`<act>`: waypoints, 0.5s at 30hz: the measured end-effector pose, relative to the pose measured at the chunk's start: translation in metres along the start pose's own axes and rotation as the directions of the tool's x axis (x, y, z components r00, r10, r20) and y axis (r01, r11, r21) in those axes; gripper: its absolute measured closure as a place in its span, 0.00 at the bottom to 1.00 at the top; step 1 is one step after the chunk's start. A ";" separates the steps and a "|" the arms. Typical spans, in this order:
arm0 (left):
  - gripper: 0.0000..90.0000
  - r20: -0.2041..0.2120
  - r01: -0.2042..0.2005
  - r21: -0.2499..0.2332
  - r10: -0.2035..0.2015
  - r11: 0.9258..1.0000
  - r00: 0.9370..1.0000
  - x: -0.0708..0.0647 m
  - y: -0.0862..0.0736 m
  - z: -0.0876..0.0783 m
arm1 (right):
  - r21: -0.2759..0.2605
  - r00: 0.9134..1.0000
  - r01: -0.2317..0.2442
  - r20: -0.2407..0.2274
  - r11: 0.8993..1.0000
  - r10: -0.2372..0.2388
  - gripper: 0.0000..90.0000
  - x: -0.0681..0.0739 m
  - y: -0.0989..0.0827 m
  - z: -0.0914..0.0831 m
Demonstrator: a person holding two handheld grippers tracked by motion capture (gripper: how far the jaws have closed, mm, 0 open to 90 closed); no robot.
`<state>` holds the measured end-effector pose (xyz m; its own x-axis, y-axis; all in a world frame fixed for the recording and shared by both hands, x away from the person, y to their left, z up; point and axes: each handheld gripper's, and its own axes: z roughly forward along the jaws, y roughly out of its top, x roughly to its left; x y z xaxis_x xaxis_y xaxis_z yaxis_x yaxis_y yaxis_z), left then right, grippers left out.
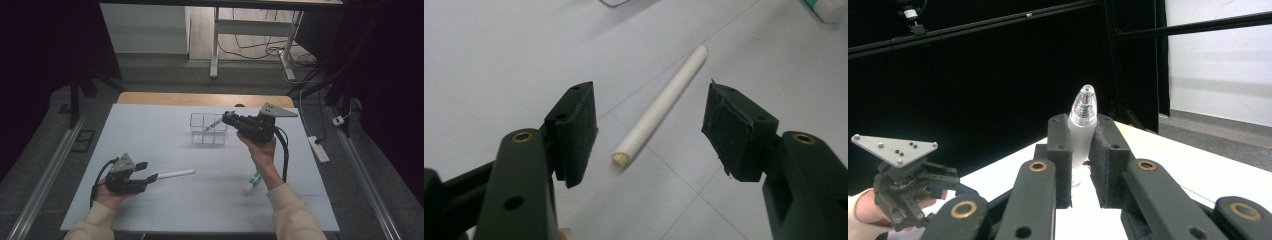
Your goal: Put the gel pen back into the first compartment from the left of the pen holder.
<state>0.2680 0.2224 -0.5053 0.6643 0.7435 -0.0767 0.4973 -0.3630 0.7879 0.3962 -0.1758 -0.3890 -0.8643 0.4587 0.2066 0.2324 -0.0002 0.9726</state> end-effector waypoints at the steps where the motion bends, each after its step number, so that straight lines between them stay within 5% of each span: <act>1: 0.42 0.000 -0.001 0.000 0.001 1.000 1.000 0.000 0.000 0.000 | 0.000 1.000 0.000 0.002 1.000 0.000 0.88 -0.001 0.001 0.001; 15: 0.42 0.003 -0.002 0.002 0.002 1.000 1.000 0.000 0.000 0.000 | 0.025 0.998 -0.012 0.062 1.000 0.010 0.88 -0.016 0.013 0.023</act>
<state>0.2681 0.2222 -0.5056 0.6671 0.7410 -0.0773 0.4970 -0.3654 0.7870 0.4237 -0.1625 -0.3823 -0.8327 0.5126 0.2095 0.2537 0.0168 0.9671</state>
